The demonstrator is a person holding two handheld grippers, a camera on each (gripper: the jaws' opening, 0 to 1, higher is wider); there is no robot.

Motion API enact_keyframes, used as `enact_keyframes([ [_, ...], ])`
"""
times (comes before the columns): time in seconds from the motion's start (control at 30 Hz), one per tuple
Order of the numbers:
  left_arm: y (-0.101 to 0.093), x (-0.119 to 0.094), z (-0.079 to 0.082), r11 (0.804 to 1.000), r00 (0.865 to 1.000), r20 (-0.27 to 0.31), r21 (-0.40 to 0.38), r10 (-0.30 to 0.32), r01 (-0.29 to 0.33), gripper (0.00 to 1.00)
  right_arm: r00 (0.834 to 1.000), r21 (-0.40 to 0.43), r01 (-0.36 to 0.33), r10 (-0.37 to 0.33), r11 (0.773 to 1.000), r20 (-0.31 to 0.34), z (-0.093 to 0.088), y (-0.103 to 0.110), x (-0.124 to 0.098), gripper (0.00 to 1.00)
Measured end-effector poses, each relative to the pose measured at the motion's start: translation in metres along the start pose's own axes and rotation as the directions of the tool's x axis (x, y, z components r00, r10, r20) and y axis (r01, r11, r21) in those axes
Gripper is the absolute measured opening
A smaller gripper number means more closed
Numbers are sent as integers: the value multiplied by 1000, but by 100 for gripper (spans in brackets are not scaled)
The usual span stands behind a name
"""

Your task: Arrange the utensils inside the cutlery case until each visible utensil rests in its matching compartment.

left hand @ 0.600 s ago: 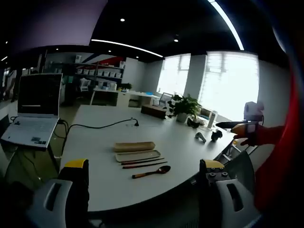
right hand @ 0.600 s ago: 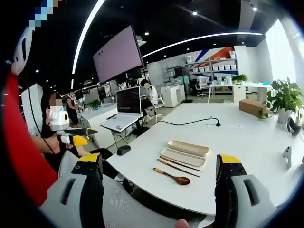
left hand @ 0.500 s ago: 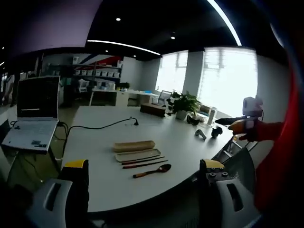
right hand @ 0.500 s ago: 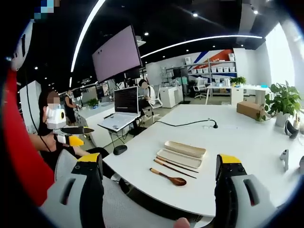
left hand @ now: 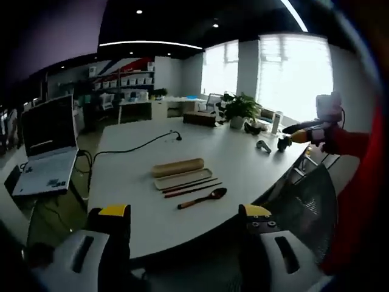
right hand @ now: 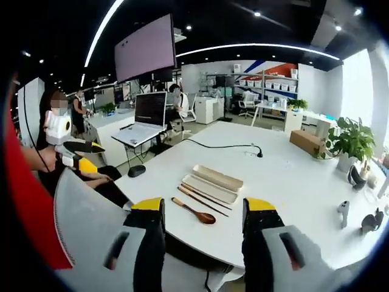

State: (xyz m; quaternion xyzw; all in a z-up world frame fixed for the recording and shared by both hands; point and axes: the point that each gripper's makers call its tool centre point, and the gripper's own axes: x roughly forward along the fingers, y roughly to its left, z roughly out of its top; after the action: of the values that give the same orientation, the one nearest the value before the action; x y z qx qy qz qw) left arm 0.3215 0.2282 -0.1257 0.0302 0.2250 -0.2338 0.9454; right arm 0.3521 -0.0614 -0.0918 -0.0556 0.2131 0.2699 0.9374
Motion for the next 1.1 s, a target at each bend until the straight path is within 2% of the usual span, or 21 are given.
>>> enact_keyframes([
  [0.03,-5,0,2,999,1000,10,-38,-24,25,78,1000,-6,2,-2,1000,23,2,1,-1,38],
  [0.1,-5,-2,7,999,999,28,-38,-27,28,79,1000,-6,11,-11,1000,21,0,-2,0,55],
  [0.13,-5,-3,9,999,999,36,-37,-22,23,80,1000,-8,13,-13,1000,11,-2,-2,-1,57],
  [0.2,-3,-3,16,998,998,67,-60,-21,25,82,1000,-12,14,-14,1000,12,-5,-1,-3,51],
  [0.23,-5,-2,19,995,996,83,-91,-40,48,84,1000,9,13,-13,1000,23,-4,-1,-4,50],
  [0.3,-5,-2,21,992,995,91,-111,-45,55,91,999,39,7,-9,999,41,-2,0,-4,54],
  [0.4,-6,-3,24,991,993,108,-119,-49,62,99,999,27,8,-9,1000,35,-4,3,-4,58],
  [0.47,-7,-3,24,991,993,101,-117,-55,67,99,1000,-30,14,-14,999,20,-8,2,-3,56],
  [0.67,-7,-4,17,992,996,77,-115,-46,54,98,1000,-85,15,-16,996,-12,-12,4,1,57],
  [0.77,-4,-5,14,994,998,64,-106,-28,35,96,1000,-83,-5,4,997,-12,-11,8,3,56],
  [0.83,-5,-7,16,992,996,80,-120,-32,41,96,1000,-82,-12,11,997,-12,-11,10,4,56],
  [0.87,-6,-8,17,990,996,88,-130,-33,44,96,1000,-73,-18,17,997,-13,-11,11,5,54],
  [0.9,-5,-10,17,989,995,94,-139,-32,44,96,999,-59,-33,33,998,-8,-10,15,5,48],
  [0.93,-4,-11,16,989,995,95,-145,-24,38,96,998,-53,-57,57,997,-1,-9,19,6,38],
  [0.97,-3,-11,15,988,995,94,-150,-18,32,96,999,-59,-47,47,997,0,-9,18,6,35],
  [1.07,-2,-12,12,986,996,92,-163,-22,37,97,999,-50,-47,47,998,-2,-8,19,13,49],
  [1.1,-2,-12,11,986,996,86,-161,-23,36,96,998,-54,-55,55,997,-4,-8,20,13,48],
])
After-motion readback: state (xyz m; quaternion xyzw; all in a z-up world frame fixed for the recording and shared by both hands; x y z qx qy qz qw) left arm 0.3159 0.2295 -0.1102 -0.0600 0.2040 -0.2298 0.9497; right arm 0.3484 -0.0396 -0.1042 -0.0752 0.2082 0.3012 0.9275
